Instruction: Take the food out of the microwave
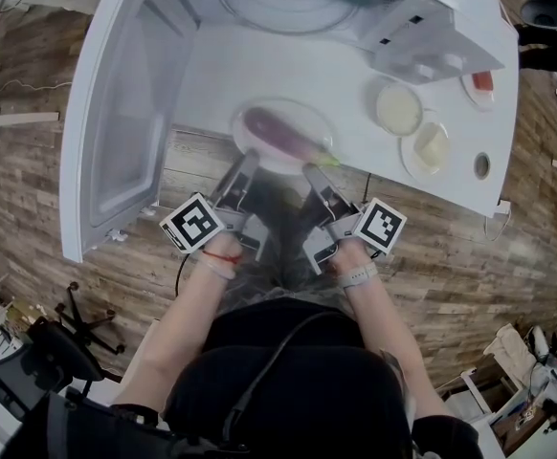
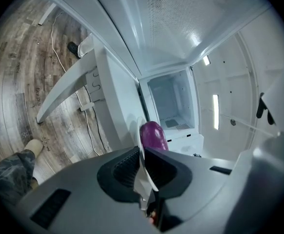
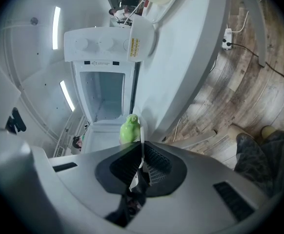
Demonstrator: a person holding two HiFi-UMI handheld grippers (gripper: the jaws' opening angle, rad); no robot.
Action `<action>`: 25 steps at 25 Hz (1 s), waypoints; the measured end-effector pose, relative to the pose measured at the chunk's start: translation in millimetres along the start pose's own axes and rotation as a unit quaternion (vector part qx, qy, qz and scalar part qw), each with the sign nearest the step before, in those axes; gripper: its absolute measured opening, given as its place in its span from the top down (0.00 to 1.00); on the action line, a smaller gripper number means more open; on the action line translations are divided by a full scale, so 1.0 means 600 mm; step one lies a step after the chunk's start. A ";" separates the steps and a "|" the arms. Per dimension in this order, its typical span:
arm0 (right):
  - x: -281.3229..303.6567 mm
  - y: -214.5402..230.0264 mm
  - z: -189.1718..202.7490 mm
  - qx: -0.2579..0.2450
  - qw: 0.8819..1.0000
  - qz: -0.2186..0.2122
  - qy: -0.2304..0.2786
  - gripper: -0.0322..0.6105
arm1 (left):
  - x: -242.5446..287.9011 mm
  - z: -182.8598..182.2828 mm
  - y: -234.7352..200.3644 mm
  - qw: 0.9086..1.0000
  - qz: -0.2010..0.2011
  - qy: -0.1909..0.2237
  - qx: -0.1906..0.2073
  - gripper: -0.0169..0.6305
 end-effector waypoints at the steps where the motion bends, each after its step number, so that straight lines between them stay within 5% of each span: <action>1: 0.000 0.001 0.000 0.000 1.000 0.000 -0.001 0.90 | 0.000 0.000 -0.001 1.000 -0.001 0.000 -0.001 0.91; 25: 0.006 0.011 -0.007 0.009 1.000 -0.005 -0.015 0.90 | -0.007 0.004 -0.013 1.000 -0.003 0.008 0.009 0.91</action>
Point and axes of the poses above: the fingertips, and each gripper's own axes: x forward along the fingers, y to its right, z out of its underside, the point moved 1 cm from there along -x, backward along the fingers, and after that the axes turned 14 degrees about y, right-handed, at the moved point
